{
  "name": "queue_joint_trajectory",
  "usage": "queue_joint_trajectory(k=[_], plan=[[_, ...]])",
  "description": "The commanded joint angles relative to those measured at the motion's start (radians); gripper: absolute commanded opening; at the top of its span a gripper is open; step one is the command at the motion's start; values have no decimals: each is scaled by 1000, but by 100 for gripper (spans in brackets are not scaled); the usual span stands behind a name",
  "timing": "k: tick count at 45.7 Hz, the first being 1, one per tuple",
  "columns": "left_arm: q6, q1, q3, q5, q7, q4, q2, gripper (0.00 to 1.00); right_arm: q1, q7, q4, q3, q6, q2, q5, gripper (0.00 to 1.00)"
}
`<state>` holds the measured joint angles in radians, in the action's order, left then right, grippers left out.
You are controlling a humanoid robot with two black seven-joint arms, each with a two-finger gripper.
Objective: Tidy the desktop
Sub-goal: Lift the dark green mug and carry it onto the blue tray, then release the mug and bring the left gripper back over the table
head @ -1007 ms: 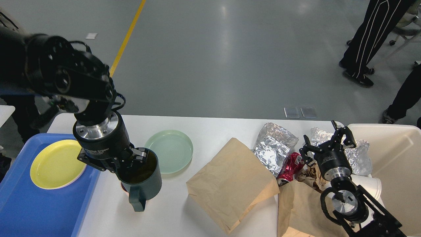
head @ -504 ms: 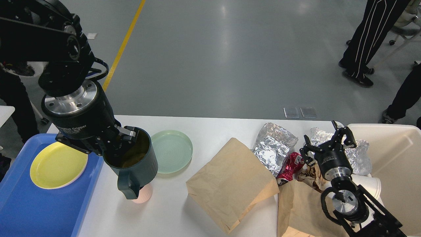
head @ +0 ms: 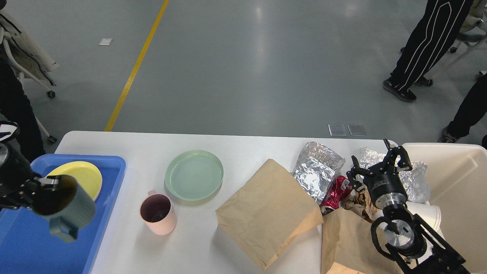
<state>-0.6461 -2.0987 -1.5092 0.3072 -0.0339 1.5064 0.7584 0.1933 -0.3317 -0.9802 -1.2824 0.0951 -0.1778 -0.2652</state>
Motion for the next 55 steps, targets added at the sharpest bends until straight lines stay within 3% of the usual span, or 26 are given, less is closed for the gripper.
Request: queue_joint_trajectory(k=[1,11,22,27,32,51,55], plan=[[-1,175,82,92,2,-152,108,0,0,0,0,0,0,0,0,100],[-7,515,289,124,12,-429,153,0,0,0,0,0,0,0,0,100],[-101,810,513,116,45,-767,165,0,0,0,0,0,0,0,0,100],[-106,942,618,118,52,-913,157,0,0,0,0,0,0,0,0,100],[-99,1066,722,121,52,-980,157,0,0,0,0,0,0,0,0,100],[-133,1086,736,113,83,-983,151,0,0,0,0,0,0,0,0,100],[-124,1086,736,112,77,-983,147,12,0,0,0,0,0,0,0,100]])
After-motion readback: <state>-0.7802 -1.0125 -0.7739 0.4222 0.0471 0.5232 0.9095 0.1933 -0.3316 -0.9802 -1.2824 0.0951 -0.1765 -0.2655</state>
